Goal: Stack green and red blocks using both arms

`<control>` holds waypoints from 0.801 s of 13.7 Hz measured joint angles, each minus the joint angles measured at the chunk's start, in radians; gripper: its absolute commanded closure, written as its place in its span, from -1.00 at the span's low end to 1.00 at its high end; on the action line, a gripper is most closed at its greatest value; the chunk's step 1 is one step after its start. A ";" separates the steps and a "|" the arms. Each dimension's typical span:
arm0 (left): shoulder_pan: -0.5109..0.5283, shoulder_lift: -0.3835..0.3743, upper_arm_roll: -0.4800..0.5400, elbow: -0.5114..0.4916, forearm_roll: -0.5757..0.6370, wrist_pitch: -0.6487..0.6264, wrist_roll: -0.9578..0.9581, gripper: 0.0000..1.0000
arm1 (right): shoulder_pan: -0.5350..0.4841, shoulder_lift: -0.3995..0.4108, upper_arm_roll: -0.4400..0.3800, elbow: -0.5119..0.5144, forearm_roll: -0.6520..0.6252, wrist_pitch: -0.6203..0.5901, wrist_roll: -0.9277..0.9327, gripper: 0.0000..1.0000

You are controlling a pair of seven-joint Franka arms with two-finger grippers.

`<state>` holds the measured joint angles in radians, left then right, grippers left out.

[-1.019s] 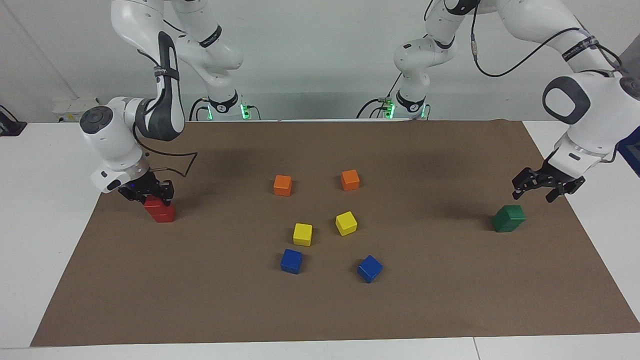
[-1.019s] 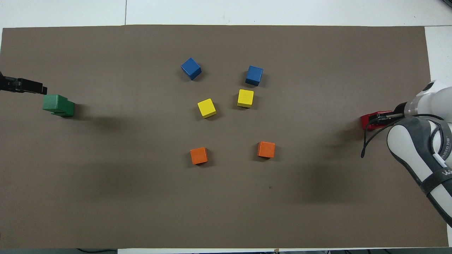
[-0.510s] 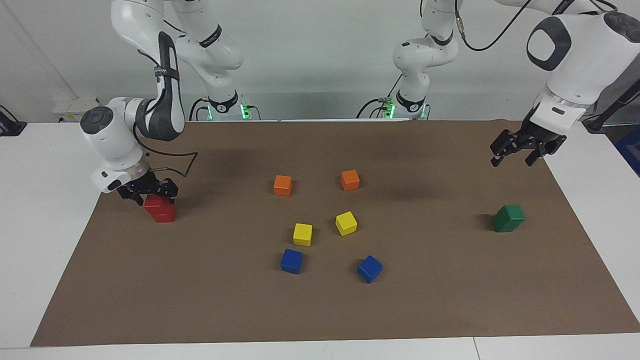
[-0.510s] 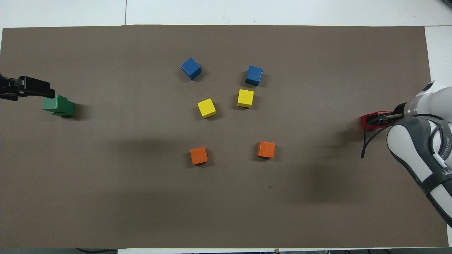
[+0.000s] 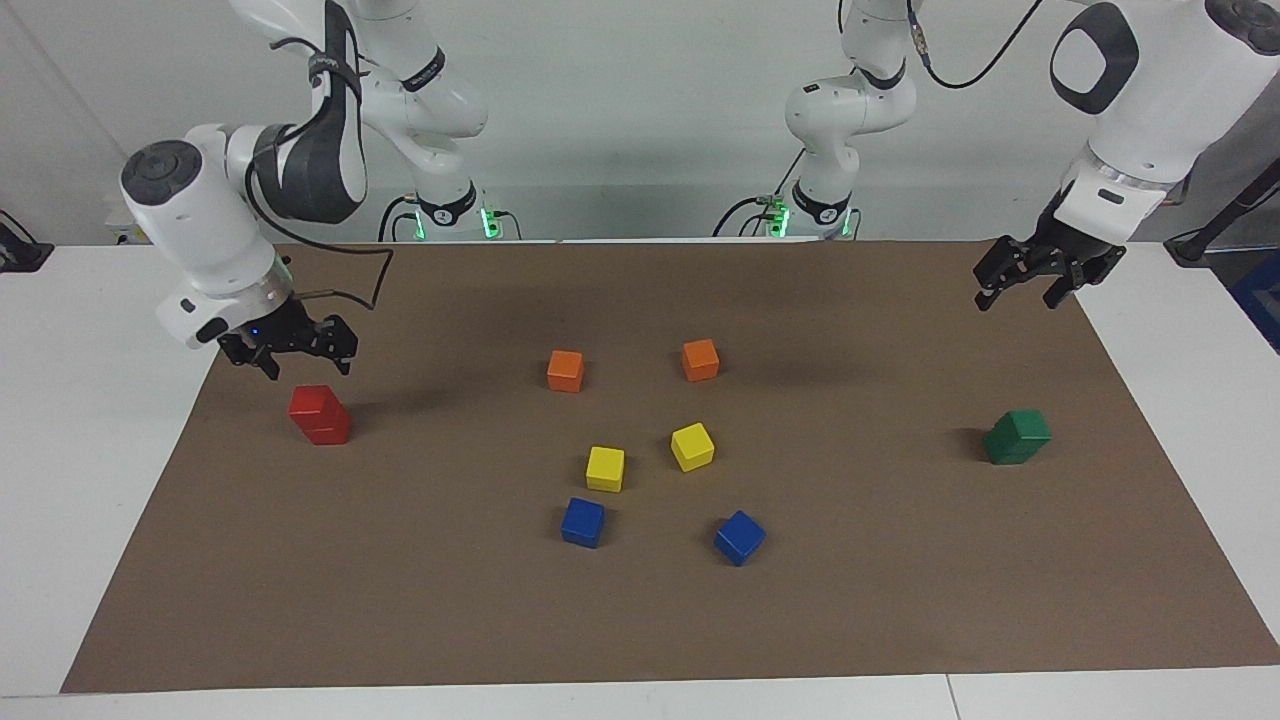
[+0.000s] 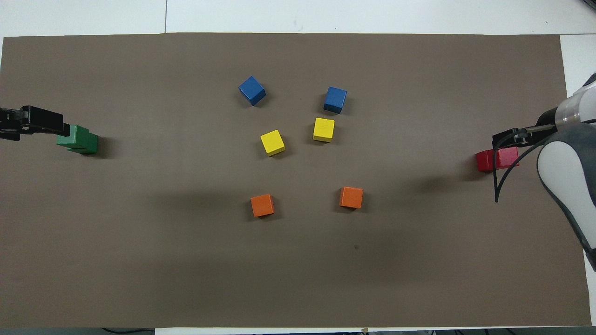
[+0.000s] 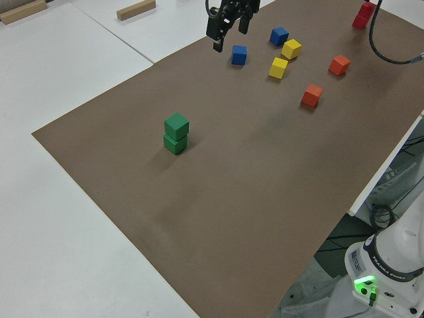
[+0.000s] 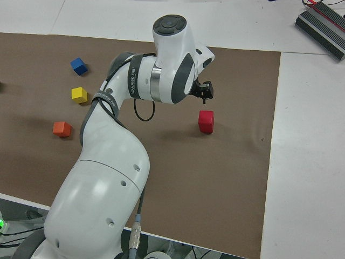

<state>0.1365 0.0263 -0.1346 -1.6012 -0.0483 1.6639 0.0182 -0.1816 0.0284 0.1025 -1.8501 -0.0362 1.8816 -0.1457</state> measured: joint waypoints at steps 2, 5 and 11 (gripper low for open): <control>-0.003 -0.007 -0.004 0.000 0.000 -0.015 -0.003 -1.00 | 0.007 -0.064 0.000 0.014 0.000 -0.077 0.000 -1.00; -0.006 -0.014 -0.004 0.001 0.000 -0.068 -0.007 -1.00 | 0.005 -0.160 -0.002 0.020 0.000 -0.199 0.005 -1.00; -0.028 -0.015 -0.003 0.030 0.017 -0.161 -0.007 -1.00 | 0.005 -0.187 -0.003 0.072 0.007 -0.245 0.061 -1.00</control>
<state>0.1084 0.0116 -0.1374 -1.5710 -0.0313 1.5032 0.0112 -0.1765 -0.1589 0.0993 -1.7777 -0.0287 1.6363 -0.0848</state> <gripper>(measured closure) 0.000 0.000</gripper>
